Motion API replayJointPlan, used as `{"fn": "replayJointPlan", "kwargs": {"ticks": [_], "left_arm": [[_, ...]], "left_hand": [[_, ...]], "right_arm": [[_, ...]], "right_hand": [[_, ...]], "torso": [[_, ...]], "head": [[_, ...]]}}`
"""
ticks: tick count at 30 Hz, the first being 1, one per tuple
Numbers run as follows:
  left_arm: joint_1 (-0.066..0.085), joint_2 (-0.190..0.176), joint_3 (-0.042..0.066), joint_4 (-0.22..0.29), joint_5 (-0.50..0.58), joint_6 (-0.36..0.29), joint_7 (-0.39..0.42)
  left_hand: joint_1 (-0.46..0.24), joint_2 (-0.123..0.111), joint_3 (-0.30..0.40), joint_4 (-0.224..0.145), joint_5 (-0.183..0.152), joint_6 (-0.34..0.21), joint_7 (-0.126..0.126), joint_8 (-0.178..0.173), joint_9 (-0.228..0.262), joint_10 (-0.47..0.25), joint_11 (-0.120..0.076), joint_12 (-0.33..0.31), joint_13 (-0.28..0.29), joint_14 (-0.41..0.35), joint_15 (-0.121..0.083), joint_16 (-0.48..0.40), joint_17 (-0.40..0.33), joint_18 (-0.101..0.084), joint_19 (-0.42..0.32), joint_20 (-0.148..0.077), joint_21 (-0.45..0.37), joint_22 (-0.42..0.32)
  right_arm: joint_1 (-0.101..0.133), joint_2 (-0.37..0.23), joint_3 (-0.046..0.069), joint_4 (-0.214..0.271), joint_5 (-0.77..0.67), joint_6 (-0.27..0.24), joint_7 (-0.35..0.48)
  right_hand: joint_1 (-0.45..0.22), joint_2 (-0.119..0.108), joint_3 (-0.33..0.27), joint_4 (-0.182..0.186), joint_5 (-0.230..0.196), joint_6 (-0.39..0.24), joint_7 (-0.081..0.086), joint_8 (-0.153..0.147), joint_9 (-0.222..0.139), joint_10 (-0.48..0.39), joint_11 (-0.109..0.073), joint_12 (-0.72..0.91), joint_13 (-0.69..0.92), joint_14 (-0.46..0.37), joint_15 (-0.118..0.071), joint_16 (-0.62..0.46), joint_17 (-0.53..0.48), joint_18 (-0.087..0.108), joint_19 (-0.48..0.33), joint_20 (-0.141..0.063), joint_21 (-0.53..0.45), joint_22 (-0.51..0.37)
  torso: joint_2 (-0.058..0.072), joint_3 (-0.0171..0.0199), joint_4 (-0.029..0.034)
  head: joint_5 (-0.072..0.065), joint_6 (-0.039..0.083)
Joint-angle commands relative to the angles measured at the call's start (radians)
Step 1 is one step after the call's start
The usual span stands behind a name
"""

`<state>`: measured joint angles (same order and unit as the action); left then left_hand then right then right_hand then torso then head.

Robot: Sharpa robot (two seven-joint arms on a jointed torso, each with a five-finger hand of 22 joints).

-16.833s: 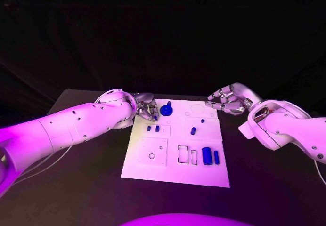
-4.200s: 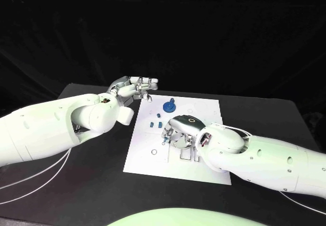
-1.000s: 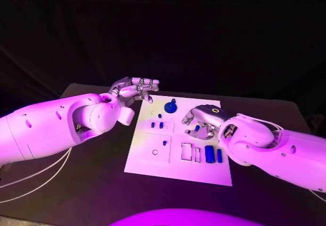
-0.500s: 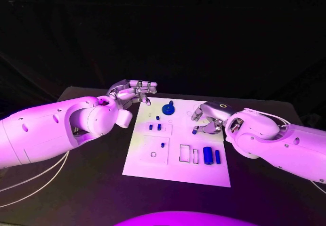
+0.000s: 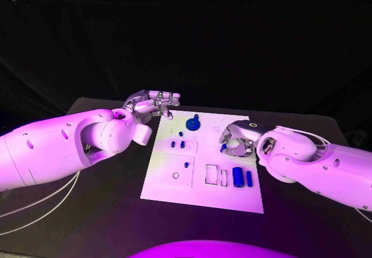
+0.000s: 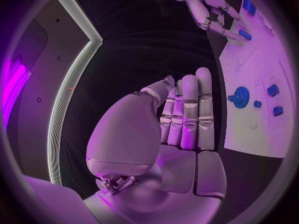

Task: Assemble the parts on the task board

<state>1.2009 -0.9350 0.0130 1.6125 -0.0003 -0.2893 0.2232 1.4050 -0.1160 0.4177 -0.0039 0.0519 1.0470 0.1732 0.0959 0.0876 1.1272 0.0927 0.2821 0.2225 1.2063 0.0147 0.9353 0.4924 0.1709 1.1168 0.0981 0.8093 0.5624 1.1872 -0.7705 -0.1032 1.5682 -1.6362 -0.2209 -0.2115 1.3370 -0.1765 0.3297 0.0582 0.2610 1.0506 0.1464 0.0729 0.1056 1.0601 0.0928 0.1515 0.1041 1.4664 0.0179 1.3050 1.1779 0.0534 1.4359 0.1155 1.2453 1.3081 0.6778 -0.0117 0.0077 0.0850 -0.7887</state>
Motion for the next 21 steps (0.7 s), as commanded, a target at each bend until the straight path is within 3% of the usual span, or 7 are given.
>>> {"fn": "replayJointPlan", "kwargs": {"ticks": [1, 4, 13, 21], "left_arm": [[0.001, 0.001, 0.001, 0.002, -0.003, 0.017, 0.003], [0.001, 0.001, 0.001, 0.002, -0.003, 0.017, 0.003], [0.001, 0.001, 0.001, 0.002, -0.003, 0.017, 0.002], [0.001, 0.001, 0.001, 0.002, -0.003, 0.017, 0.001]], "left_hand": [[-0.009, 0.001, -0.004, 0.000, 0.000, -0.005, 0.000, 0.006, -0.002, -0.009, 0.000, 0.004, -0.001, -0.004, -0.001, -0.003, -0.001, 0.013, 0.005, 0.002, -0.007, -0.001], [-0.009, 0.001, -0.004, 0.000, 0.000, -0.005, 0.000, 0.006, -0.002, -0.009, 0.000, 0.004, -0.001, -0.004, -0.001, -0.003, -0.001, 0.013, 0.005, 0.002, -0.007, -0.001], [-0.009, 0.001, -0.004, 0.000, 0.000, -0.005, 0.000, 0.006, -0.002, -0.009, 0.000, 0.004, -0.001, -0.004, -0.001, -0.003, -0.001, 0.013, 0.005, 0.002, -0.007, -0.001], [-0.008, 0.000, -0.004, -0.001, 0.000, -0.005, 0.000, 0.007, -0.002, -0.010, 0.000, 0.006, -0.001, -0.005, -0.002, -0.002, -0.002, 0.013, 0.005, 0.002, -0.007, -0.002]], "right_arm": [[-0.002, 0.001, -0.001, -0.002, -0.015, 0.042, -0.001], [-0.002, 0.003, -0.001, -0.005, -0.015, 0.040, -0.002], [-0.004, 0.008, -0.001, -0.011, -0.013, 0.020, -0.010], [-0.008, 0.018, -0.001, -0.018, -0.031, -0.011, -0.026]], "right_hand": [[0.005, 0.010, -0.005, -0.001, -0.003, 0.010, -0.001, 0.006, 0.001, 0.009, -0.001, 0.009, 0.001, 0.025, -0.010, 0.001, 0.002, 0.012, 0.005, -0.003, 0.009, 0.155], [0.010, 0.019, -0.001, -0.001, 0.000, 0.020, -0.001, 0.009, 0.002, 0.020, -0.003, 0.014, 0.001, 0.028, -0.011, 0.006, 0.008, 0.010, 0.010, -0.004, 0.018, 0.159], [0.030, 0.078, 0.047, 0.004, -0.032, 0.074, -0.016, 0.030, 0.013, 0.087, -0.020, 0.028, 0.001, 0.036, -0.025, 0.027, 0.031, 0.000, 0.034, -0.015, 0.069, 0.178], [0.055, 0.102, 0.080, -0.013, -0.079, 0.100, -0.024, 0.042, 0.022, 0.124, -0.030, 0.024, 0.002, 0.038, -0.034, 0.035, 0.039, -0.004, 0.043, -0.025, 0.088, 0.187]], "torso": [[0.000, 0.0002, -0.0003], [0.000, 0.0001, -0.0002], [0.000, 0.0000, -0.0006], [0.000, 0.0001, -0.0005]], "head": [[0.000, 0.000], [-0.001, 0.000], [0.000, -0.001], [-0.002, -0.003]]}}
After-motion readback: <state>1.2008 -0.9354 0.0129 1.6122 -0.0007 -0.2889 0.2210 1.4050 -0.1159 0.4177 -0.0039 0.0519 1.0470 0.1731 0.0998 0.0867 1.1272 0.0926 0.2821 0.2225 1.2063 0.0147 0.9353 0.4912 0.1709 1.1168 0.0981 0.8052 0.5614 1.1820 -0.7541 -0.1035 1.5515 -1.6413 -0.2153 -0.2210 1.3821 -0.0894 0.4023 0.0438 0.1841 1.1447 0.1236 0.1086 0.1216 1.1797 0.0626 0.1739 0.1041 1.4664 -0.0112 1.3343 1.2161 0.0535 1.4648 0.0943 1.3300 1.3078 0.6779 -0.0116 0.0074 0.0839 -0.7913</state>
